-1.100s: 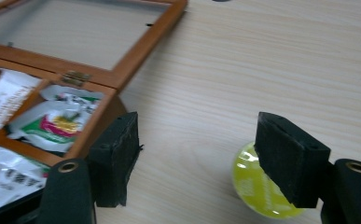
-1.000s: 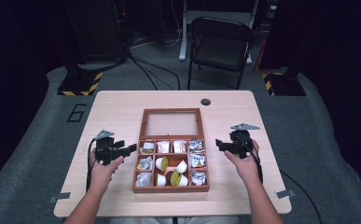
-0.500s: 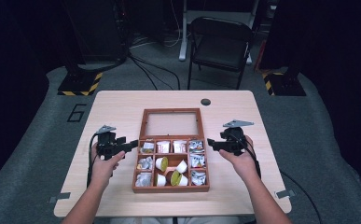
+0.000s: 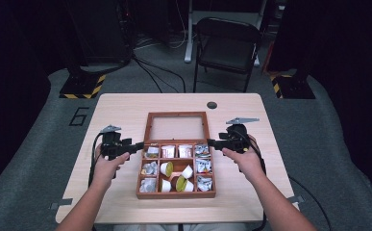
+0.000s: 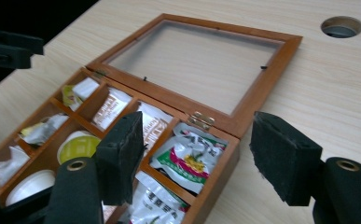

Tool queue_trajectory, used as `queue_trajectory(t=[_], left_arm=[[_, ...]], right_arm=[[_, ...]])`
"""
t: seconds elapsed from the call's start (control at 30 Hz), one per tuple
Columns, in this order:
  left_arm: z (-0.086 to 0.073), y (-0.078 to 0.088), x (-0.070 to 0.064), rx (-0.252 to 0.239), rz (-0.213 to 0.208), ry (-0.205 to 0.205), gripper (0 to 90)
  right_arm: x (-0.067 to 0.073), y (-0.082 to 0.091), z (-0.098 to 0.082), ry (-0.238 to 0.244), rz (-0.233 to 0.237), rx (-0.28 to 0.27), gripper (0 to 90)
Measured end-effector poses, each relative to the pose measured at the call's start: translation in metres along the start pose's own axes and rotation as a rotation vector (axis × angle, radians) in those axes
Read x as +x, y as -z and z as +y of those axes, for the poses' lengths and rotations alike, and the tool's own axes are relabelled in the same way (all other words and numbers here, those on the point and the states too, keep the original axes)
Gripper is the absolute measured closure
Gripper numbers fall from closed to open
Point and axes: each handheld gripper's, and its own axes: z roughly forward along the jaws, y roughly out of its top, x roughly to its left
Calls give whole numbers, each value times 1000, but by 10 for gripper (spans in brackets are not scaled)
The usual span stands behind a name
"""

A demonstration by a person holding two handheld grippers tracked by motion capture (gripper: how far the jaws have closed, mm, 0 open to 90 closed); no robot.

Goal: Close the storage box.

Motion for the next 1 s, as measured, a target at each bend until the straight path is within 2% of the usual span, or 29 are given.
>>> queue_trajectory(t=[0.13,0.2,0.33,0.43,0.6,0.67,0.73,0.8,0.93,1.0], left_arm=[[5,-1,-1,-1,-21,2,299],[8,-2,-1,7,-19,-16,292],[14,-5,-1,10,-41,-9,297],[18,-10,0,5,-42,-31,316],[24,-17,4,11,-70,-18,345],[25,-20,7,2,-76,-10,355],[26,-23,12,13,-71,1,355],[28,-25,13,16,-65,-13,354],[33,-27,14,28,-72,-30,354],[36,-27,15,27,-81,-16,354]], right_arm=[[0,-1,4,0,24,4,347],[1,-2,7,9,19,10,349],[3,-6,14,21,15,24,354],[5,-11,18,57,5,30,356],[8,-23,22,95,-5,72,356],[7,-28,23,93,-5,77,360],[5,-31,24,68,-1,90,361],[3,-35,25,48,-6,95,361],[-2,-41,26,50,2,90,366],[-3,-44,27,64,0,88,370]])
